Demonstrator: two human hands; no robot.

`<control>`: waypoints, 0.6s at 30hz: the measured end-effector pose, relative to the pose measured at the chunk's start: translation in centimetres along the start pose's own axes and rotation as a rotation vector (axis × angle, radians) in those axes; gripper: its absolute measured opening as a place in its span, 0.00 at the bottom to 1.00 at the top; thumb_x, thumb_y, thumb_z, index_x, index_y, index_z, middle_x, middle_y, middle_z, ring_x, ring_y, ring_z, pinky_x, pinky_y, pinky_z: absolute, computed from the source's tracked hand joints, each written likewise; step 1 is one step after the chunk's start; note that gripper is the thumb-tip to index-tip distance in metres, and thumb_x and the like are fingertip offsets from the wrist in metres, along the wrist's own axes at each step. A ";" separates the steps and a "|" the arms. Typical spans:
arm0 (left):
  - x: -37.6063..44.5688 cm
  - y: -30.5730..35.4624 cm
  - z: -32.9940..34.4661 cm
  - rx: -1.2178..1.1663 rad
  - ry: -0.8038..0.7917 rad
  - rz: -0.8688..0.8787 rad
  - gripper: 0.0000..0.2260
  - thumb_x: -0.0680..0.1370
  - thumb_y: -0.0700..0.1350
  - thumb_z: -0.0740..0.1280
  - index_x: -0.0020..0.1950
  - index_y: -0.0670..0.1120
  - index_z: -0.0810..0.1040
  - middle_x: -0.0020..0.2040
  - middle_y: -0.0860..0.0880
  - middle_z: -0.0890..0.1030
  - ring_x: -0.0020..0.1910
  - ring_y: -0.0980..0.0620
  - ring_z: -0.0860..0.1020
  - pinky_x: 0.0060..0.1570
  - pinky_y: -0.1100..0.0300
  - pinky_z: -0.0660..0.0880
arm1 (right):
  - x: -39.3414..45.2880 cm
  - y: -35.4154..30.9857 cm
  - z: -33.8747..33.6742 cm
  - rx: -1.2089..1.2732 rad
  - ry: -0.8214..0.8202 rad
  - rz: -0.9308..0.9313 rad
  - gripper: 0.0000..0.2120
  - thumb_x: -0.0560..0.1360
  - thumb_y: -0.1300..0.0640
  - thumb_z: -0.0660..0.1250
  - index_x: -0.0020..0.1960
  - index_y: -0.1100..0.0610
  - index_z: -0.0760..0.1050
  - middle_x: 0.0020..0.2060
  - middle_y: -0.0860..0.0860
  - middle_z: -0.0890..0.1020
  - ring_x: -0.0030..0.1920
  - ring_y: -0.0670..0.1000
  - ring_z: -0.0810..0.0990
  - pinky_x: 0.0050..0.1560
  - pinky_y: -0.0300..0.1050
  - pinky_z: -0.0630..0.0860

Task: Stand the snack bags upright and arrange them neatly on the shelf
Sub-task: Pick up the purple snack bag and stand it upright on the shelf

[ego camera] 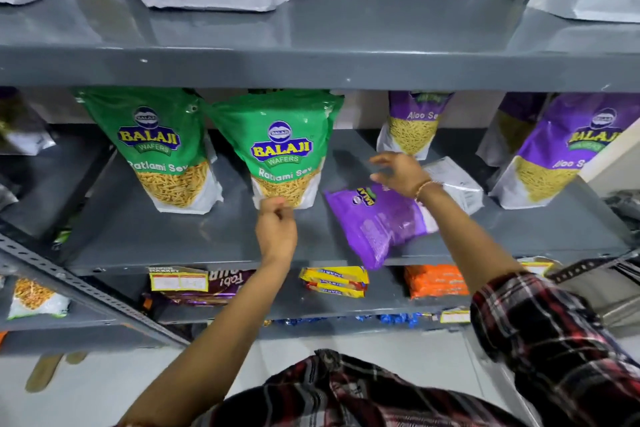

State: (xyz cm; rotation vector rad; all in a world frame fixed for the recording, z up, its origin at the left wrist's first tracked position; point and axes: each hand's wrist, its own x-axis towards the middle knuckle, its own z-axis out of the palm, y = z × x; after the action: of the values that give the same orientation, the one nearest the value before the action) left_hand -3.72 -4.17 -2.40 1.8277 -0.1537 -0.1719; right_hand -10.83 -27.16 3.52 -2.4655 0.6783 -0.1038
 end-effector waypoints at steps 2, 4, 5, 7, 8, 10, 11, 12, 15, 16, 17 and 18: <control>-2.7 2.2 2.3 -0.139 -0.123 -0.027 0.06 0.75 0.41 0.63 0.43 0.52 0.74 0.40 0.48 0.80 0.40 0.45 0.79 0.49 0.51 0.76 | -0.3 2.4 -3.2 -0.071 0.033 0.019 0.15 0.72 0.60 0.68 0.59 0.61 0.76 0.59 0.58 0.80 0.60 0.57 0.77 0.62 0.43 0.68; -5.6 4.4 4.7 -0.303 -0.216 -0.077 0.05 0.72 0.43 0.64 0.44 0.53 0.74 0.42 0.50 0.78 0.39 0.50 0.77 0.48 0.52 0.76 | -0.1 4.8 -5.9 -0.152 0.049 0.025 0.13 0.73 0.61 0.67 0.57 0.61 0.78 0.59 0.58 0.81 0.60 0.58 0.77 0.61 0.43 0.68; -6.9 5.1 6.1 -0.363 -0.258 -0.117 0.06 0.73 0.41 0.65 0.45 0.52 0.74 0.42 0.49 0.78 0.38 0.51 0.77 0.46 0.56 0.76 | 0.1 5.8 -6.8 -0.199 0.033 0.027 0.12 0.74 0.60 0.65 0.57 0.60 0.78 0.59 0.59 0.81 0.60 0.59 0.77 0.60 0.43 0.68; -9.4 5.9 8.8 -0.426 -0.381 -0.232 0.07 0.76 0.35 0.64 0.45 0.47 0.75 0.41 0.48 0.78 0.34 0.56 0.78 0.39 0.64 0.76 | 0.4 7.1 -8.0 -0.281 -0.038 0.041 0.13 0.76 0.57 0.63 0.59 0.59 0.77 0.60 0.59 0.79 0.60 0.60 0.77 0.60 0.45 0.68; -10.5 6.0 10.1 -0.427 -0.479 -0.317 0.08 0.77 0.35 0.62 0.44 0.46 0.75 0.41 0.47 0.78 0.31 0.59 0.79 0.36 0.67 0.76 | 0.6 7.5 -8.3 -0.297 -0.085 0.044 0.15 0.76 0.55 0.62 0.61 0.58 0.75 0.62 0.60 0.78 0.61 0.60 0.76 0.61 0.46 0.68; -12.3 5.7 12.3 -0.402 -0.712 -0.521 0.07 0.80 0.41 0.60 0.45 0.44 0.76 0.43 0.46 0.79 0.35 0.56 0.81 0.40 0.66 0.77 | 0.7 8.3 -8.5 -0.286 -0.187 0.039 0.18 0.77 0.50 0.60 0.66 0.55 0.71 0.65 0.60 0.75 0.64 0.60 0.74 0.62 0.46 0.67; -12.9 5.3 13.2 -0.389 -0.808 -0.610 0.09 0.81 0.45 0.59 0.47 0.43 0.75 0.45 0.44 0.80 0.40 0.52 0.81 0.46 0.63 0.77 | 0.7 8.6 -8.4 -0.288 -0.222 0.028 0.20 0.78 0.48 0.59 0.67 0.54 0.68 0.65 0.59 0.74 0.64 0.60 0.73 0.62 0.45 0.67; -13.3 4.7 14.1 -0.403 -0.855 -0.685 0.12 0.81 0.49 0.57 0.48 0.43 0.74 0.49 0.42 0.80 0.46 0.48 0.80 0.52 0.59 0.76 | 0.9 9.1 -8.2 -0.306 -0.248 0.016 0.21 0.77 0.46 0.58 0.68 0.53 0.67 0.66 0.59 0.74 0.64 0.61 0.73 0.63 0.46 0.68; -13.6 3.8 16.6 -0.586 -0.740 -0.803 0.17 0.81 0.52 0.53 0.58 0.40 0.70 0.64 0.35 0.74 0.64 0.38 0.73 0.63 0.51 0.70 | 1.3 10.1 -7.7 -0.420 -0.245 -0.032 0.25 0.76 0.39 0.55 0.66 0.53 0.68 0.64 0.60 0.75 0.63 0.62 0.74 0.63 0.51 0.69; -13.7 3.8 17.3 -0.652 -0.652 -0.809 0.19 0.81 0.52 0.53 0.64 0.39 0.68 0.67 0.34 0.71 0.67 0.36 0.71 0.65 0.51 0.69 | 1.2 10.3 -7.7 -0.452 -0.245 -0.046 0.26 0.75 0.37 0.54 0.64 0.52 0.71 0.63 0.59 0.75 0.62 0.62 0.74 0.64 0.53 0.69; -13.7 3.9 18.0 -0.696 -0.559 -0.808 0.21 0.81 0.52 0.53 0.68 0.39 0.65 0.68 0.33 0.69 0.68 0.36 0.69 0.64 0.51 0.68 | 1.2 10.6 -7.8 -0.461 -0.262 -0.057 0.25 0.74 0.36 0.55 0.60 0.53 0.74 0.61 0.58 0.77 0.61 0.61 0.74 0.63 0.53 0.69; -13.8 4.1 18.6 -0.719 -0.469 -0.803 0.22 0.81 0.51 0.54 0.70 0.39 0.64 0.69 0.33 0.69 0.68 0.36 0.69 0.63 0.52 0.68 | 1.0 11.0 -8.0 -0.429 -0.293 -0.064 0.25 0.74 0.36 0.57 0.55 0.54 0.77 0.57 0.56 0.79 0.59 0.60 0.76 0.62 0.52 0.70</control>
State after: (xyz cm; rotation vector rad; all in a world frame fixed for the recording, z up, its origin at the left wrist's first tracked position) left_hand -20.96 -20.12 -2.68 1.0159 0.2981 -1.0762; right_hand -16.61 -39.50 4.06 -2.8266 0.5351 0.4130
